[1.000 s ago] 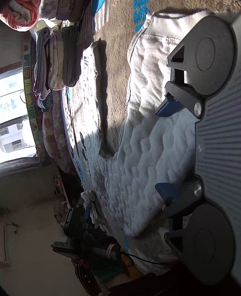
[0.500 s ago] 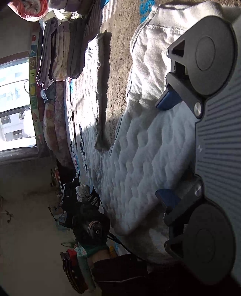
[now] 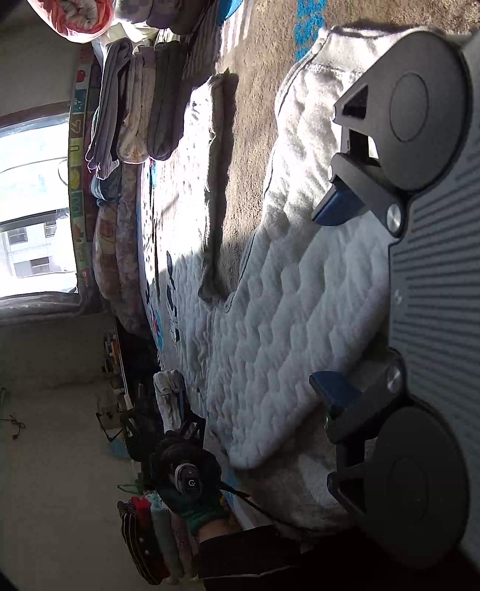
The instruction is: Fold clothes
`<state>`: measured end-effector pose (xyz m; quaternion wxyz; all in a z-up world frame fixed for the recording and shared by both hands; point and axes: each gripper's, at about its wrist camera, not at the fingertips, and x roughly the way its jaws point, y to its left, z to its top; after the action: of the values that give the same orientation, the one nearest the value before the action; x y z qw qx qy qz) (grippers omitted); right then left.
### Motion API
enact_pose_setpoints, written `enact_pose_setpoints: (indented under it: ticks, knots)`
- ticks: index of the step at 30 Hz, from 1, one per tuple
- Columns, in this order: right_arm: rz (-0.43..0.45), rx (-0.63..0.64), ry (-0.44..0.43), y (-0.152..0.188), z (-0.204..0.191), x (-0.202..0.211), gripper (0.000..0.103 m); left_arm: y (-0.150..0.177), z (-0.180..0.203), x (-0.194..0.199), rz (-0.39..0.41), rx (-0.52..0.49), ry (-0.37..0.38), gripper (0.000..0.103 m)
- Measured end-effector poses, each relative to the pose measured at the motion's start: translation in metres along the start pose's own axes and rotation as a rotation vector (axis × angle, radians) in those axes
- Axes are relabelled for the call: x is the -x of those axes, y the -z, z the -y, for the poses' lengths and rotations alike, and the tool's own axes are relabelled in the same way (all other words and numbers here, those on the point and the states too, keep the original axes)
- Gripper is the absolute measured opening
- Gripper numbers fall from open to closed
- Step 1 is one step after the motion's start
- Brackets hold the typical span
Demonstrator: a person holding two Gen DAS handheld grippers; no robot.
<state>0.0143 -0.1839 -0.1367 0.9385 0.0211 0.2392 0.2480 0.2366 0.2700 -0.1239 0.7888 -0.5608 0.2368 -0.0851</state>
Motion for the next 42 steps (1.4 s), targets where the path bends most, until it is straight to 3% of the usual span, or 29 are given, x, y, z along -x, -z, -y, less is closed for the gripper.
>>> enact_pose_setpoints:
  ticks: [2, 3, 7, 10, 14, 22, 24, 27, 33, 34, 38, 40, 42]
  knots:
    - [0.014, 0.041, 0.014, -0.002, -0.004, 0.006, 0.083, 0.003, 0.007, 0.022, 0.037, -0.002, 0.047, 0.071]
    - [0.022, 0.067, 0.021, -0.002, -0.007, 0.01, 0.081, 0.008, 0.009, 0.031, 0.045, -0.021, 0.035, 0.072]
    - [0.053, 0.171, 0.046, -0.005, -0.016, 0.023, 0.078, 0.033, 0.032, 0.058, 0.052, -0.232, -0.091, 0.072]
    - [0.055, 0.245, 0.062, -0.004, -0.022, 0.029, 0.076, 0.058, 0.051, 0.076, 0.085, -0.446, -0.161, 0.075]
    - [0.035, 0.333, 0.105, 0.0, -0.023, 0.039, 0.074, 0.091, 0.057, 0.103, 0.12, -0.662, -0.22, 0.075]
    - [-0.032, 0.508, 0.221, 0.006, -0.009, 0.062, 0.07, 0.14, 0.057, 0.122, 0.145, -1.114, -0.366, 0.075]
    - [-0.087, 0.522, 0.238, 0.011, -0.005, 0.062, 0.059, 0.149, 0.054, 0.125, 0.135, -1.211, -0.384, 0.075]
    - [-0.127, 0.565, 0.226, 0.022, -0.008, 0.061, 0.059, 0.164, 0.051, 0.126, 0.125, -1.372, -0.412, 0.075]
    - [-0.169, 0.66, 0.225, 0.03, -0.018, 0.062, 0.059, 0.189, 0.036, 0.119, 0.022, -1.641, -0.444, 0.075]
    - [-0.18, 0.665, 0.228, 0.03, -0.017, 0.063, 0.059, 0.191, 0.034, 0.118, 0.008, -1.67, -0.446, 0.075]
    - [-0.196, 0.469, 0.18, 0.026, 0.009, 0.064, 0.063, 0.201, 0.022, 0.112, -0.039, -1.766, -0.482, 0.075]
    - [-0.193, 0.451, 0.2, 0.027, 0.013, 0.065, 0.073, 0.203, 0.018, 0.108, -0.064, -1.787, -0.491, 0.075]
    - [-0.186, 0.47, 0.216, 0.029, 0.011, 0.067, 0.072, 0.203, 0.017, 0.106, -0.076, -1.795, -0.475, 0.075]
